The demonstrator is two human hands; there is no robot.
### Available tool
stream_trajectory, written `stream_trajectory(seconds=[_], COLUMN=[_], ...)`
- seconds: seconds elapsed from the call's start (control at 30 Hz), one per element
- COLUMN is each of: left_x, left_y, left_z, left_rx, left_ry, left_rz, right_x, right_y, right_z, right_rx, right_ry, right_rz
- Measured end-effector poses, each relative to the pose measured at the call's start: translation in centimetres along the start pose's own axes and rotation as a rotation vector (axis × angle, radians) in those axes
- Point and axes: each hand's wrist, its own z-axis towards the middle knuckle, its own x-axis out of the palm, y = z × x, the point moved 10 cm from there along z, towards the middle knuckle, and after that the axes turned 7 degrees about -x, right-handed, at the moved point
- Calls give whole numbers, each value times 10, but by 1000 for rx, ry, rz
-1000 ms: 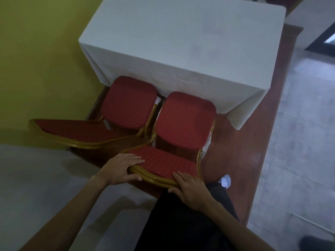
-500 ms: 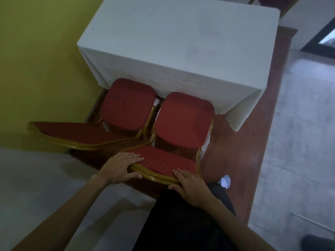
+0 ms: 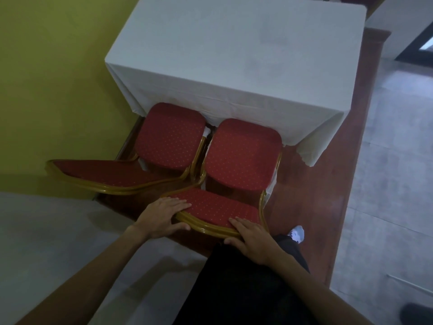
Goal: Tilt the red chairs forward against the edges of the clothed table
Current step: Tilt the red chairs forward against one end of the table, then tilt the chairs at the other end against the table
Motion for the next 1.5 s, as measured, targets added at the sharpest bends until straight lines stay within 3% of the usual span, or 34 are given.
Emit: stream_trajectory(seconds=[0.17, 0.47, 0.77, 0.97, 1.23, 1.5], left_x=[6, 7, 0, -22, -15, -65], left_y=[-2, 1, -10, -81, -222, -376], left_z=[-7, -8, -13, 12, 114, 228], left_rx=[-4, 9, -45, 52, 101, 195], left_ry=[-2, 98, 183, 166, 209, 61], left_rz=[-3, 6, 56, 105, 48, -5], right_x=[11, 15, 4, -24, -105, -221], right_y=[-7, 12, 4, -73, -178, -322], right_z=[-2, -1, -5, -28, -78, -140], right_rx=[32, 54, 14, 85, 166, 338], right_ry=[49, 324, 305, 249, 64, -47], right_rz=[25, 85, 147, 90, 119, 61])
